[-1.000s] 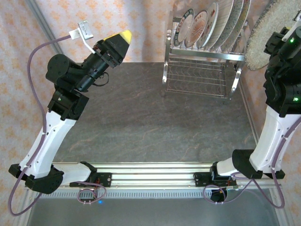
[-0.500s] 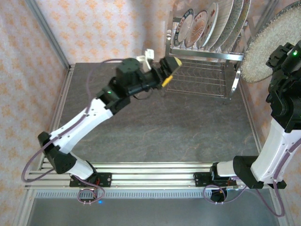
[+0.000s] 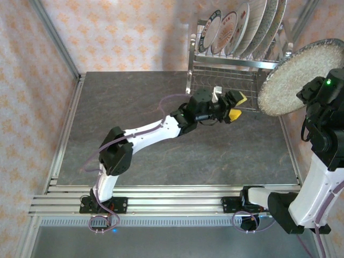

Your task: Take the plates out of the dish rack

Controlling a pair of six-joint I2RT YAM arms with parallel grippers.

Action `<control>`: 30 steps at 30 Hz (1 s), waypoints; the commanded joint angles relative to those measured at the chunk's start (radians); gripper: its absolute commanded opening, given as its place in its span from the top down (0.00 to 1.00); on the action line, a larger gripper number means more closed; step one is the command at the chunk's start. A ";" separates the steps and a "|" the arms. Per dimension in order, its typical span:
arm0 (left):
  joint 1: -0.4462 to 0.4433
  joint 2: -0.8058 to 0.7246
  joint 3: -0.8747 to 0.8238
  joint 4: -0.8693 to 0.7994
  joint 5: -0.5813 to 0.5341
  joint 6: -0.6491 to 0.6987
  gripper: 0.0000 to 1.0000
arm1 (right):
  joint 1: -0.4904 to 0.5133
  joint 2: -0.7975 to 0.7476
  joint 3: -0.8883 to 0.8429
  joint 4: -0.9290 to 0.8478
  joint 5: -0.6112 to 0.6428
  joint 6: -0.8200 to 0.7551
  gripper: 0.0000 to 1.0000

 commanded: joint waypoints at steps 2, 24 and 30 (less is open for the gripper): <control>-0.014 0.030 0.106 0.174 0.034 -0.123 0.29 | -0.003 -0.062 -0.008 0.208 -0.046 0.135 1.00; 0.016 -0.013 0.005 0.311 0.054 -0.169 0.90 | -0.003 -0.056 -0.127 0.193 -0.264 0.239 1.00; 0.054 -0.087 -0.115 0.370 0.069 -0.147 1.00 | -0.003 -0.083 -0.202 0.187 -0.312 0.280 1.00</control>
